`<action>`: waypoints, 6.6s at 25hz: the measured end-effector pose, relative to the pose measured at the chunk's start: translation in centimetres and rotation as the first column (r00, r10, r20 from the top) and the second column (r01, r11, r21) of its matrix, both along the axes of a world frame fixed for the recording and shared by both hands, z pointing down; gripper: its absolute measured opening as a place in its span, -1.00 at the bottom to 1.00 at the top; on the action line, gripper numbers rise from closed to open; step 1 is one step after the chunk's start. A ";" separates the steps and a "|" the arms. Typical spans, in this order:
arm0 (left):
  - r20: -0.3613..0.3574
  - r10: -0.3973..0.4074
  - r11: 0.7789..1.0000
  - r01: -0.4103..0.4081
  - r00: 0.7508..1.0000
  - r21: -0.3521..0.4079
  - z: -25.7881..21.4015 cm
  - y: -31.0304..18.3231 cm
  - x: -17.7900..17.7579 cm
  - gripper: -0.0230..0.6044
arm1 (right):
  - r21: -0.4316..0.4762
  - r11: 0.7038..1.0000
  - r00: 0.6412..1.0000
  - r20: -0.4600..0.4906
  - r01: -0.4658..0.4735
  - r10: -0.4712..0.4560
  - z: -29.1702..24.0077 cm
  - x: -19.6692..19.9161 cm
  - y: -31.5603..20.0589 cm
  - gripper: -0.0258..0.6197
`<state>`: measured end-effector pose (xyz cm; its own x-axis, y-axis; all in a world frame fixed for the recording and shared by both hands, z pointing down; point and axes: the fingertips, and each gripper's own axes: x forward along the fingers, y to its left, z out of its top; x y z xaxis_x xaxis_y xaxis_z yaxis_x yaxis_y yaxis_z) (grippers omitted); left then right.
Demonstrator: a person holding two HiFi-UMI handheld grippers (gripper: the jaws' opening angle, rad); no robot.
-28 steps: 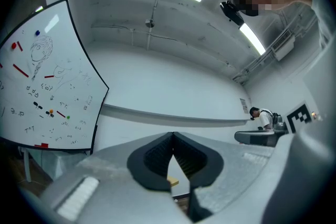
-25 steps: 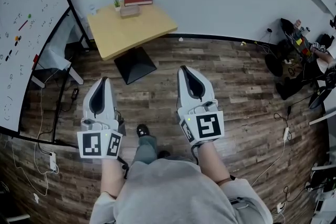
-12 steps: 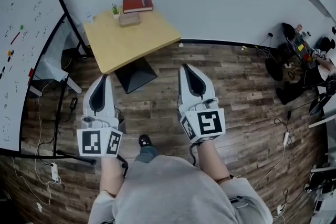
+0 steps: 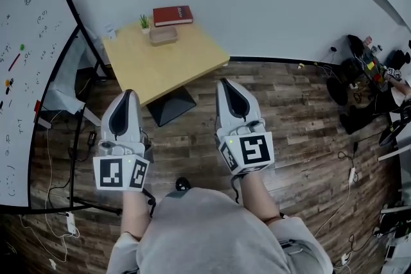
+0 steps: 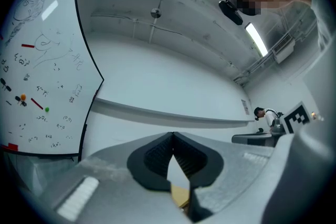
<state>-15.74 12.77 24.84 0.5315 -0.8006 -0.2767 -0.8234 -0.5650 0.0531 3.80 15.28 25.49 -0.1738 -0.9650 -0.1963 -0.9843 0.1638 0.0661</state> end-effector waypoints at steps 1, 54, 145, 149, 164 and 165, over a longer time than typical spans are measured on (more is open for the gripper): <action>0.000 0.003 1.000 -0.003 1.000 -0.001 0.0 -0.7 -0.2 -0.91 | 0.001 1.000 1.000 0.001 -0.001 0.001 0.0 -0.2 -0.7 -0.92; -0.013 -0.089 0.996 0.088 0.996 -0.009 0.3 -31.8 7.2 -0.91 | 0.076 0.985 0.988 0.009 0.153 -0.154 -1.5 6.3 -32.9 -0.92; 0.116 0.065 0.463 0.073 0.991 -0.883 37.9 -59.3 8.9 -0.11 | -0.844 0.400 0.927 0.375 0.356 -0.035 38.0 2.0 -62.6 -0.33; 0.115 0.061 0.472 0.073 0.991 -0.879 37.6 -59.3 8.8 -0.11 | -0.844 0.411 0.933 0.358 0.344 -0.045 37.8 2.0 -62.8 -0.32; 0.133 0.060 0.531 0.081 0.989 -0.844 35.5 -59.2 9.0 -0.11 | -0.820 0.473 0.941 0.330 0.323 -0.073 35.7 1.7 -62.9 -0.33; 0.135 0.060 0.537 0.082 0.989 -0.839 35.3 -59.1 9.1 -0.11 | -0.817 0.479 0.943 0.325 0.321 -0.077 35.5 1.7 -62.9 -0.32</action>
<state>-6.68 -46.35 60.14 0.4940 -0.6310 0.5982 -0.8673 -0.3085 0.3908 5.53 -47.61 60.97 -0.4551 -0.6208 0.6383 -0.8814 0.2126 -0.4218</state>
